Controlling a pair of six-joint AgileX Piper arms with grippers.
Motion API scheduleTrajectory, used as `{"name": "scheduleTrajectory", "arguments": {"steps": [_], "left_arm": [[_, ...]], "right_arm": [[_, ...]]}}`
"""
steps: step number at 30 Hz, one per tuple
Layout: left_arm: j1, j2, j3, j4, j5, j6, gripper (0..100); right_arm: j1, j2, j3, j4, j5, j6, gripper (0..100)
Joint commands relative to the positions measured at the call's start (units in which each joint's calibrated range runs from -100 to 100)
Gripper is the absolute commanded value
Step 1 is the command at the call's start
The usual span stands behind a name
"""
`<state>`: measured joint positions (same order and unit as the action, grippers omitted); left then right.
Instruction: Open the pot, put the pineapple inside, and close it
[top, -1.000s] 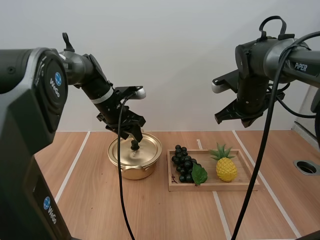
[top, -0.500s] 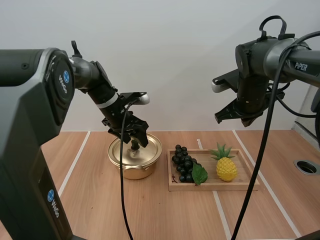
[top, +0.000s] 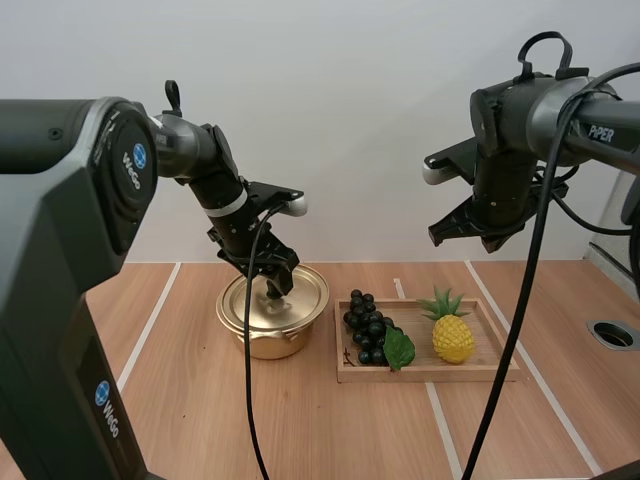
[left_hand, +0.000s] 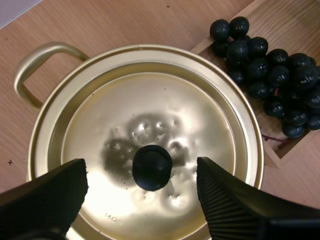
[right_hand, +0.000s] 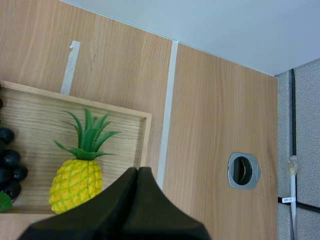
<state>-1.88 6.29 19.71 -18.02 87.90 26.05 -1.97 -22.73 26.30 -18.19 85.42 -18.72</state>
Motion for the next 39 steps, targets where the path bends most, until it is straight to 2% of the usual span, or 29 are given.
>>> {"name": "scheduleTrajectory", "arguments": {"steps": [1,4,14,20,22,25,27,31,39], "left_arm": [[-0.19,-0.1,0.1,0.2,-2.1,-0.6,100],[-0.19,0.1,0.1,-0.3,-3.6,-0.6,96],[-0.19,4.4,0.1,-1.4,-2.3,-0.5,96],[-0.19,5.0,0.1,-1.7,-3.2,-0.5,85],[-0.19,5.0,0.1,-1.8,-3.6,-0.5,78],[-0.19,5.0,0.1,-2.3,-3.8,-0.5,60],[-0.19,5.0,0.1,-2.5,-3.2,-0.5,44],[-0.19,5.0,0.1,-2.5,-3.2,-0.5,0],[-0.19,4.3,0.0,-2.5,-3.2,-0.1,0]], "right_arm": [[-0.2,-0.6,0.1,1.0,-0.8,0.4,0],[-0.2,-0.6,0.1,1.2,-0.8,0.4,0],[-0.2,-0.6,0.1,1.2,-1.0,0.3,0],[-0.2,-0.6,0.1,1.2,-1.2,0.3,0],[-0.2,-0.6,0.1,1.4,-1.4,0.3,0],[-0.2,-0.6,0.1,2.2,-1.7,0.1,0],[-0.2,-0.6,0.1,2.2,-1.7,0.1,0],[-0.2,-0.6,0.1,2.2,-1.7,0.1,0],[-0.2,-0.3,0.1,2.2,-0.3,0.4,0]]}}
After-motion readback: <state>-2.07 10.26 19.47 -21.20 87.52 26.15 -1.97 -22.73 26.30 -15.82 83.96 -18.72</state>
